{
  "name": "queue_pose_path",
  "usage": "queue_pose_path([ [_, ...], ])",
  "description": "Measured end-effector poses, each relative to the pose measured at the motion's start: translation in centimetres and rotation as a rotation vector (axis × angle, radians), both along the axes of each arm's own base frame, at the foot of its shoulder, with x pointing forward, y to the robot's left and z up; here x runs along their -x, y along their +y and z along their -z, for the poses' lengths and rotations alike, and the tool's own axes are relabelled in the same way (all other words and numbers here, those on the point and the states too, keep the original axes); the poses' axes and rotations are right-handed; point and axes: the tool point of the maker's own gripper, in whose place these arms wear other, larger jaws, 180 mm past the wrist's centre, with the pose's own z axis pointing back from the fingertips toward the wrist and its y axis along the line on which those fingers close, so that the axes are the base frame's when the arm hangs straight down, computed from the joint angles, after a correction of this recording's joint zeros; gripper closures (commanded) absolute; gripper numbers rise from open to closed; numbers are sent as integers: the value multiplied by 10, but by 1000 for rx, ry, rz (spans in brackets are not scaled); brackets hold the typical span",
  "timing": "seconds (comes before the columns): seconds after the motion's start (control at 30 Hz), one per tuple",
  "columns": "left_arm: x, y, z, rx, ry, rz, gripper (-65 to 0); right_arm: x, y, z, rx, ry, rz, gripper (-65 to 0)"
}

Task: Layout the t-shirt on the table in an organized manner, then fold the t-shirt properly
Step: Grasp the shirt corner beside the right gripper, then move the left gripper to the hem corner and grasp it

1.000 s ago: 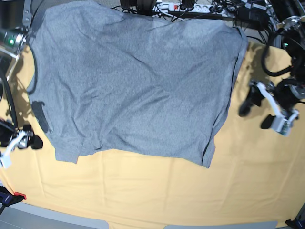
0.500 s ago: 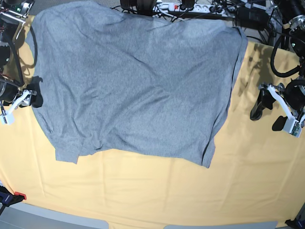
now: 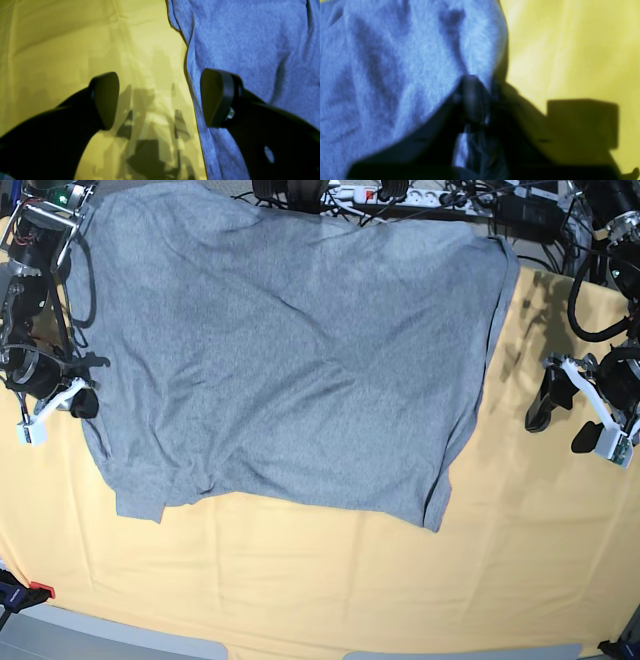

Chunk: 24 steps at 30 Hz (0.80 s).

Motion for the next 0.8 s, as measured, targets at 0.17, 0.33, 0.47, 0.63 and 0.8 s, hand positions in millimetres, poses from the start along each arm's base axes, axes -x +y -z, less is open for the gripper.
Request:
queue_pose_path([
  [0.17, 0, 0, 0, 0, 0, 0, -495, -5, -9, -8, 31, -2, -4, 0],
  [0.33, 0, 0, 0, 2, -2, 1, -495, -14, -27, -16, 133, 17, -7, 0],
  [0.47, -1, -1, -2, 5, -10, 1, -495, -26, -33, -26, 174, -4, -4, 0],
  [0.63, -1, -1, -2, 5, -10, 1, -495, -42, -58, -39, 266, -28, 99, 0],
  [0.8, -8, 14, -3, -5, -26, -97, -495, -45, -66, -44, 282, -31, 136, 0],
])
